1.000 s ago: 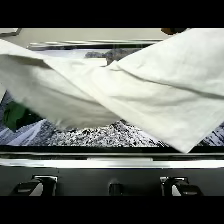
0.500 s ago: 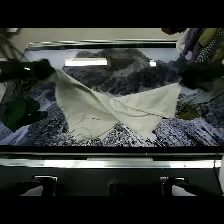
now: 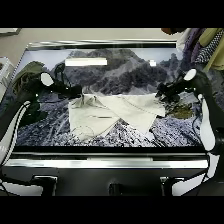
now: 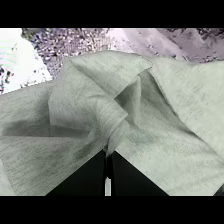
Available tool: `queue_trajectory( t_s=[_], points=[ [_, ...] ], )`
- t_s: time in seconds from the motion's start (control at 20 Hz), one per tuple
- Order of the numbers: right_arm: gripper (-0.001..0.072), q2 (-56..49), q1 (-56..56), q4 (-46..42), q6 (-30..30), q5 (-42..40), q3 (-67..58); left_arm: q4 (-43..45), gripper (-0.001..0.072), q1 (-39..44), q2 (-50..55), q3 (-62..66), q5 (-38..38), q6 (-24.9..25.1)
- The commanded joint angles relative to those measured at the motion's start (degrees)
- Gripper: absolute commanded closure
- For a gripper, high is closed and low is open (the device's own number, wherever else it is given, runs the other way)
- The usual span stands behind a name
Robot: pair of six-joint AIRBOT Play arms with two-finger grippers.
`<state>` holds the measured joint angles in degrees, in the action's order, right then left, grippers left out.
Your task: Fold the clothes and pants, and hang the long-sleeved shirts on hangers.
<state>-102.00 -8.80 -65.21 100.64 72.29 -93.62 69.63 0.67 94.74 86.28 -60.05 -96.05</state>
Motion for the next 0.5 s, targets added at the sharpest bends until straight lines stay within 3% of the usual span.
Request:
queue_trajectory(
  t_s=[0.0,0.15,0.45],
  points=[
    [0.0309,1.09,-7.34,10.97,-12.70,11.04,0.09,0.07,0.0690,-0.70,-0.52,-0.04,-2.32,1.20],
    [0.0333,3.91,-11.32,12.83,-18.25,18.08,4.79,0.02,0.0690,-1.18,-1.42,-0.04,-3.28,1.57],
    [0.0330,13.27,-8.70,19.61,-24.79,6.03,35.36,0.00,0.0690,-1.11,-1.51,-0.04,-5.35,1.55]
  ],
)
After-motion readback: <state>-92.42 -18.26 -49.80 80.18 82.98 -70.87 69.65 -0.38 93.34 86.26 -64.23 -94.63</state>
